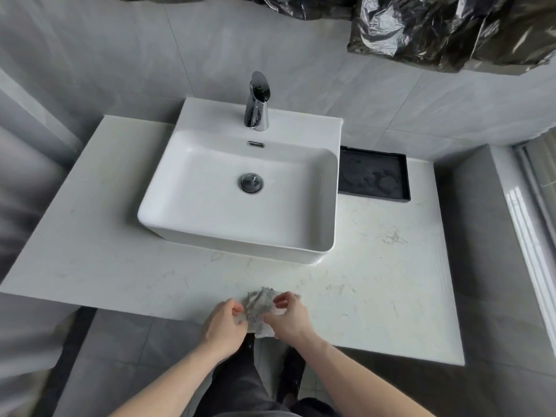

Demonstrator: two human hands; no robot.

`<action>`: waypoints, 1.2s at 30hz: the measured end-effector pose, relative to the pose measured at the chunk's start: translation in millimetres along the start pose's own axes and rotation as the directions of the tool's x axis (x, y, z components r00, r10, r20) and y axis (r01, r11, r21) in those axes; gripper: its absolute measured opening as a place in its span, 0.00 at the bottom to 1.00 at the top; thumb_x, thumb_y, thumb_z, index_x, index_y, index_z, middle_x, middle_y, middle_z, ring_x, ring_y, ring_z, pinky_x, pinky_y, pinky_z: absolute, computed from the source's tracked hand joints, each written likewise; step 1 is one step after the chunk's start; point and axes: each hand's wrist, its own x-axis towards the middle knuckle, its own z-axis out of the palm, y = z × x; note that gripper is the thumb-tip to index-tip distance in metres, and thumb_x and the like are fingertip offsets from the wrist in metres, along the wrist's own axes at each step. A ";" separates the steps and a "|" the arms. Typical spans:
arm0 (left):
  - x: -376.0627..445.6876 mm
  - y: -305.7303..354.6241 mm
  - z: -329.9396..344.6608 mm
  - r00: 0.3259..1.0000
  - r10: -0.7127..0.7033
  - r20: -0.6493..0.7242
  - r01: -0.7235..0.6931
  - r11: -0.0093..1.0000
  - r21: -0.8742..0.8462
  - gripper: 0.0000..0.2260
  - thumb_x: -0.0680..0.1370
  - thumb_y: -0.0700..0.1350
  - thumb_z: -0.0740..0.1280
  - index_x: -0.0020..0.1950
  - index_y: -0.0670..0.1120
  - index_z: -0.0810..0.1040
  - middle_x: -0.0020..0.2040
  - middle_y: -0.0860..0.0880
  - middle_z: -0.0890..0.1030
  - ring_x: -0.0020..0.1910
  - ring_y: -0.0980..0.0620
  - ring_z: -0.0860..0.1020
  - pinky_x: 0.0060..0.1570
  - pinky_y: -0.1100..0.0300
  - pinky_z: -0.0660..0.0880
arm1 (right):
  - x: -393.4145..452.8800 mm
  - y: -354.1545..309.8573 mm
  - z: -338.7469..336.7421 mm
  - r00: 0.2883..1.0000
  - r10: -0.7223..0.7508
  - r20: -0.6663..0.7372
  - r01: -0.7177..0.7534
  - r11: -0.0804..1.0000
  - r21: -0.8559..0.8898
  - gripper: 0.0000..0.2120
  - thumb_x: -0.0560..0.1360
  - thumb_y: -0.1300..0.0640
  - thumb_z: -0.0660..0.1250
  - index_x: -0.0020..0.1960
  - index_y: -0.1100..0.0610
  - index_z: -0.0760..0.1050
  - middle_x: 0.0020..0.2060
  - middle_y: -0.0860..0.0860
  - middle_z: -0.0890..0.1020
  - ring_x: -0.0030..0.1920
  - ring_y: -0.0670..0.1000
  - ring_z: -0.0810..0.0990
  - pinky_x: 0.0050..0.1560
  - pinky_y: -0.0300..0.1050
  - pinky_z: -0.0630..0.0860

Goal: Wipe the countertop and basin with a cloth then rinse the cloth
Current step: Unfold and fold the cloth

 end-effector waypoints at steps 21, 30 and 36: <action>54.2 34.4 -27.2 0.962 0.124 0.242 -0.078 0.978 -0.192 0.24 0.63 0.59 0.80 0.53 0.58 0.74 0.53 0.57 0.80 0.51 0.58 0.79 0.52 0.59 0.78 | -63.5 -32.4 -63.4 0.942 -0.215 -0.259 0.203 0.977 -0.071 0.06 0.77 0.61 0.66 0.45 0.51 0.74 0.39 0.44 0.83 0.43 0.48 0.82 0.46 0.46 0.79; 11.7 168.0 -117.5 0.686 0.648 0.331 -0.511 0.752 -0.416 0.29 0.69 0.49 0.77 0.68 0.63 0.72 0.69 0.66 0.73 0.72 0.66 0.68 0.68 0.60 0.71 | -112.4 -83.4 -156.7 0.887 -0.399 -0.233 0.426 0.901 0.081 0.09 0.78 0.69 0.64 0.47 0.56 0.75 0.38 0.48 0.80 0.40 0.47 0.78 0.46 0.38 0.76; 7.2 259.3 -122.4 0.524 0.663 0.534 -0.562 0.741 -0.368 0.17 0.71 0.47 0.72 0.60 0.50 0.80 0.67 0.66 0.78 0.72 0.65 0.70 0.74 0.58 0.63 | -110.3 -91.4 -236.8 0.838 -0.516 -0.177 0.540 0.831 0.134 0.07 0.76 0.68 0.63 0.47 0.57 0.75 0.36 0.50 0.78 0.37 0.47 0.72 0.38 0.41 0.67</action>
